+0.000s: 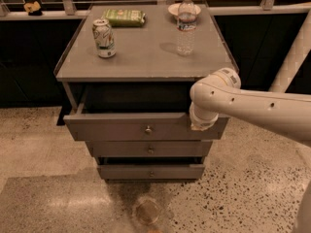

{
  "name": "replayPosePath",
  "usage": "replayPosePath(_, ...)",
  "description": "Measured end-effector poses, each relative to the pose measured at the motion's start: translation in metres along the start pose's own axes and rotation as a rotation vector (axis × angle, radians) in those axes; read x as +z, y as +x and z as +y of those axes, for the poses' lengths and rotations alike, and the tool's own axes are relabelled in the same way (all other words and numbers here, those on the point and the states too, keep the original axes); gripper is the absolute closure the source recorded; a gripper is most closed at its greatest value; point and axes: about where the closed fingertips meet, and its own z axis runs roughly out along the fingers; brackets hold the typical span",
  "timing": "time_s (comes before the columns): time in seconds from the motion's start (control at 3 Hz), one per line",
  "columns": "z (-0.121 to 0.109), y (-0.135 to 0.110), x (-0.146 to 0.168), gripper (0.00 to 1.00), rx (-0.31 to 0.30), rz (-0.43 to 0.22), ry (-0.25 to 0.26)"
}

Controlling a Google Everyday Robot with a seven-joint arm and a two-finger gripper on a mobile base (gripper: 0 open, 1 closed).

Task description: Open top drawer

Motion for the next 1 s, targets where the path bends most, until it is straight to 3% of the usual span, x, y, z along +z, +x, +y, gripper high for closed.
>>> replayPosePath(1.0, 0.0072, 0.0011, -0.0024, 1.00, -0.010, -0.003, -0.001)
